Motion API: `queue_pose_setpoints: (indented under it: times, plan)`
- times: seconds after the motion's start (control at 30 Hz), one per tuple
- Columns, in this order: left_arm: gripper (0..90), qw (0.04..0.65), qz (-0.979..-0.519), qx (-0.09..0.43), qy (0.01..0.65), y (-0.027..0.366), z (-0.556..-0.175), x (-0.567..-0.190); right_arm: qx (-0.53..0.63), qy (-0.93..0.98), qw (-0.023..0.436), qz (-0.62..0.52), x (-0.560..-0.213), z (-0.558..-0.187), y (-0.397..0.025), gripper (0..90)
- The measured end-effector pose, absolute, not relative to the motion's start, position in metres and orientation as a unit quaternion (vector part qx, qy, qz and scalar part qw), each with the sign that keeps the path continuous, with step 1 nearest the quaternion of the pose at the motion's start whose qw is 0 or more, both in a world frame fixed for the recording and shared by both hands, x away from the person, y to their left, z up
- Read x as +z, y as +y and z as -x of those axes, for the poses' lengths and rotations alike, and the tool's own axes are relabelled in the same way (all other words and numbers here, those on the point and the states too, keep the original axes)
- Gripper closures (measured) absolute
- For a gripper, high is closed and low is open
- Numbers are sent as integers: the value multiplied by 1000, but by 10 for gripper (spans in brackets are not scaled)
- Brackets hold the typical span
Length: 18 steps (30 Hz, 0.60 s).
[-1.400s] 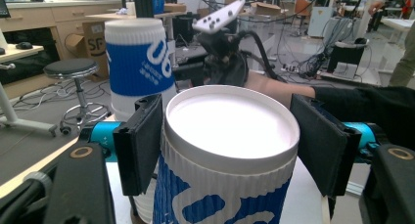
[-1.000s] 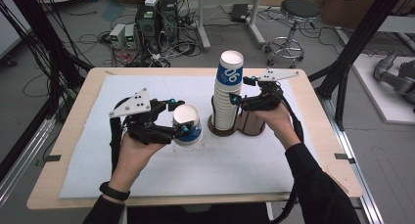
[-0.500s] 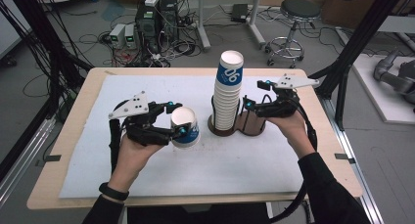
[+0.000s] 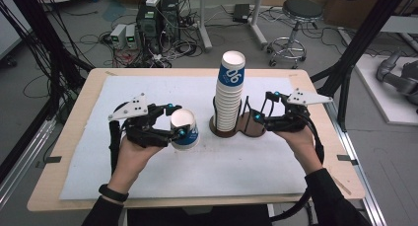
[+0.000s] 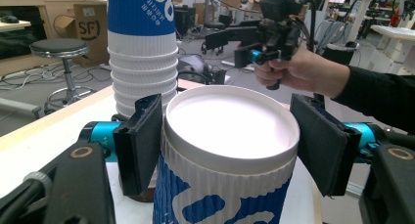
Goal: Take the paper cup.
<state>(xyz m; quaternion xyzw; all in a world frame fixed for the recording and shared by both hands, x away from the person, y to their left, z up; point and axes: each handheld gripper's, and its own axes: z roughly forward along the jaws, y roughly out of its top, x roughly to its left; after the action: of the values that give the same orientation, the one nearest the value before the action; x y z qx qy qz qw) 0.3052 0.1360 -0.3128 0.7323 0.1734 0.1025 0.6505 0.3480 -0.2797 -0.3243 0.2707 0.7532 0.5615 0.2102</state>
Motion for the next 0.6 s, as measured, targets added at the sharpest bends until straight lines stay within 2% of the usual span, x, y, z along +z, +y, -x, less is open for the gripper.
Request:
queue_pose_setpoints:
  times: [0.6]
  plan:
    - [306, 653, -731, 97, 176, 139, -309, -324, 570, 756, 201, -254, -356, -314, -277, 145]
